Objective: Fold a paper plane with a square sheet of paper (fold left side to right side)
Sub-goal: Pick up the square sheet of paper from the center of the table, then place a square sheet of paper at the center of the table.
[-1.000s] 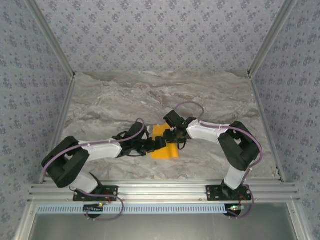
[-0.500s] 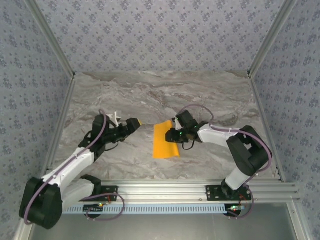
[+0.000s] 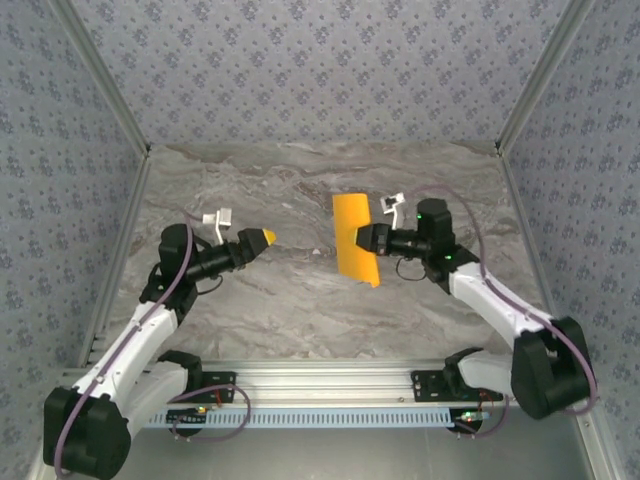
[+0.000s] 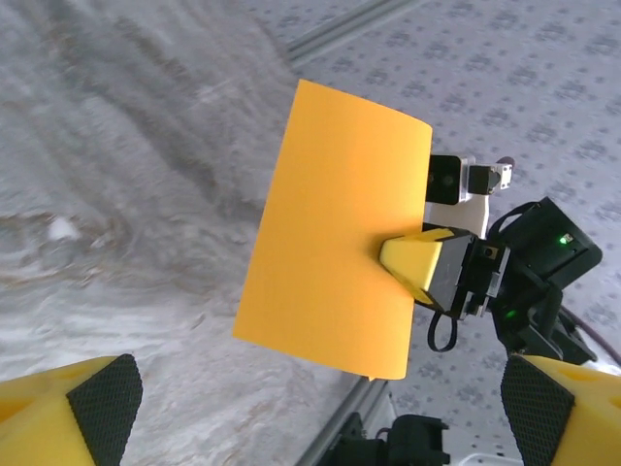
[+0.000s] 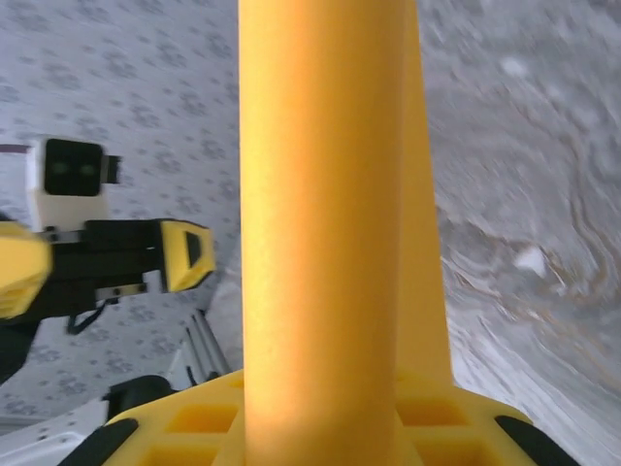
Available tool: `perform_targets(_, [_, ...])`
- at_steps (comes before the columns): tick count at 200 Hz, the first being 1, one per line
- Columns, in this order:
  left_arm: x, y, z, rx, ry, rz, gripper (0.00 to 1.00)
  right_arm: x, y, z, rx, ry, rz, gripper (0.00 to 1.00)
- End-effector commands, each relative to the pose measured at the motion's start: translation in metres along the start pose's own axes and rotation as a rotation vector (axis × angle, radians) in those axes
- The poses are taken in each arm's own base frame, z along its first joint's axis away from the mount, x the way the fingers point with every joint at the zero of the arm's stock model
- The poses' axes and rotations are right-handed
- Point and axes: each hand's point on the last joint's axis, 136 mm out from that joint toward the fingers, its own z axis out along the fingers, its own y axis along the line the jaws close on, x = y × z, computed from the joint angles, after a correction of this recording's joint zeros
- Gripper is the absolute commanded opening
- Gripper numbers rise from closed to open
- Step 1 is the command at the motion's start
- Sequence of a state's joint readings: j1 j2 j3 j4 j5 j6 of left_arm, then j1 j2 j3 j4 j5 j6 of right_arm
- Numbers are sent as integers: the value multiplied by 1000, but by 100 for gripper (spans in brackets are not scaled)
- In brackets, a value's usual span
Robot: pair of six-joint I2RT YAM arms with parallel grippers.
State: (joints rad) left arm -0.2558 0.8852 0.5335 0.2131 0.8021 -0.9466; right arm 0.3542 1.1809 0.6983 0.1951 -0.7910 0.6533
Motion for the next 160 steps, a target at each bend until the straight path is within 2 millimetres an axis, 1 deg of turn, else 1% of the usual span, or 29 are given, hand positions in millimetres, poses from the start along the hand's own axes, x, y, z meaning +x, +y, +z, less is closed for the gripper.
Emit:
perform_targets(1, [-15,-66,-4,172,7,194,98,-17,49,-26,-122,-43,-62,25])
perform_targets(30, [-8,-109,1,269,58,325,98,-32,100,-52,-207,-105,-135,25])
perform_targets(52, [0,-137,8,328,106,410,98,-38,137,-68,-270,-134,-199,24])
perform_targets(66, [3,-149,14,351,132,445,98,-39,157,-75,-304,-143,-234,25])
perform_targets(86, [6,-165,22,393,159,480,98,-35,180,-80,-350,-138,-275,25])
perform_targets(111, [15,-182,30,453,197,517,98,-29,199,-80,-386,-124,-311,24])
perform_targets(130, [22,-193,34,493,219,536,98,-25,206,-79,-397,-115,-331,25])
perform_targets(145, [25,-199,35,517,226,548,94,-24,207,-78,-392,-112,-335,25])
perform_targets(160, [31,-205,36,544,236,559,86,-24,206,-77,-389,-113,-332,25])
